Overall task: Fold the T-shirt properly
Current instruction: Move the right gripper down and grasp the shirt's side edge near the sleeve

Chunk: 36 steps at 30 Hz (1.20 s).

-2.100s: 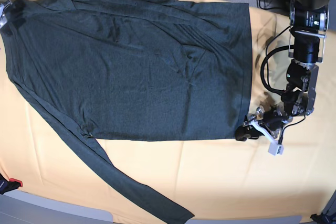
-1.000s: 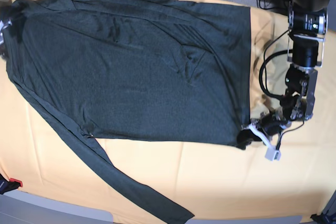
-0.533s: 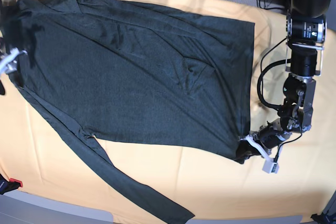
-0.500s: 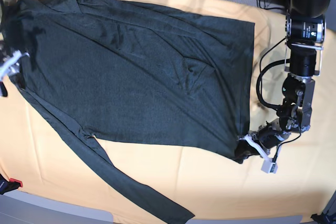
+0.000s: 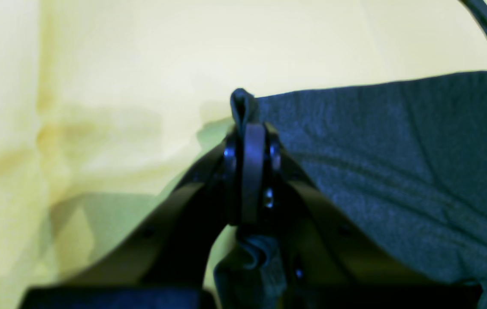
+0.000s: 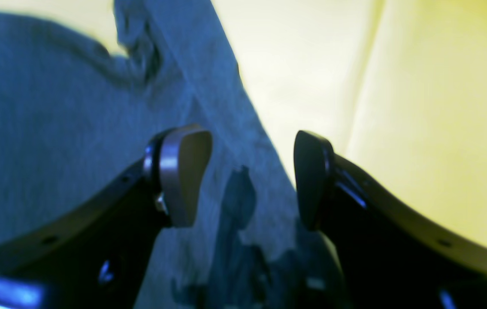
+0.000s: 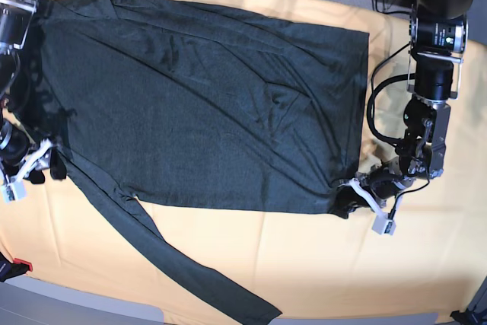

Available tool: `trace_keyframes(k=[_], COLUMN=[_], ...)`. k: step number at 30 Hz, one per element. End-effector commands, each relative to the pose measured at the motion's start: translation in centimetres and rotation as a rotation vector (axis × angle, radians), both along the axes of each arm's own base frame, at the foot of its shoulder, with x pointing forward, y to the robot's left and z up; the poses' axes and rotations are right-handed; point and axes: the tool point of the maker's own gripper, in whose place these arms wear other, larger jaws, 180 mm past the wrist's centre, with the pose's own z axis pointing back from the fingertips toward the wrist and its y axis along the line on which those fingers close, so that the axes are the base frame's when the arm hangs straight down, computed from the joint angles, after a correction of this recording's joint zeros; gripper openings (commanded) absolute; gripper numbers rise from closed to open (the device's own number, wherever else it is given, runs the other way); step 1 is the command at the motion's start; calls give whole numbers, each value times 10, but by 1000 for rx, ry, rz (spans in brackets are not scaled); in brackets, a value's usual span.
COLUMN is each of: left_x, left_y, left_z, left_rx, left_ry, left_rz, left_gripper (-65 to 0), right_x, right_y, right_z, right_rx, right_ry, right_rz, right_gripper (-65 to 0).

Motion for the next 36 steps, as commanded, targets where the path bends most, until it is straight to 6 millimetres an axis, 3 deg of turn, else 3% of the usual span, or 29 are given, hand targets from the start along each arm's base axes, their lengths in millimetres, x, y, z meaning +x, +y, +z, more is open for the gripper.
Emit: trace_keyframes(k=[1,12,19,24,30,36], left_x=[14,13,14,12,11,11], left_y=[3,1,1,-3,-6,-7], left_z=[27,28,29,32,33,33], left_rx=[-23,-45,-52,-69,-72,-78], left_ry=[-77,-77,-78,-86,-92,-89], left_rz=[7,6,7,-13,-34,-34], left_gripper=[-650,-650,-650,-650,-650,-650], right_x=[11,18,21,25,25,26], right_y=[-3,20,26,15,-13,-14], right_z=[20,-13,-26,-34,-42,-42], right_rx=[22,181,102,-10,-112,-108], right_ry=[-62,1,1,6,41,39], right_rz=[8,3,5,-31,-172,-180], right_gripper=[-286,-286,-288,-288,-288,-288])
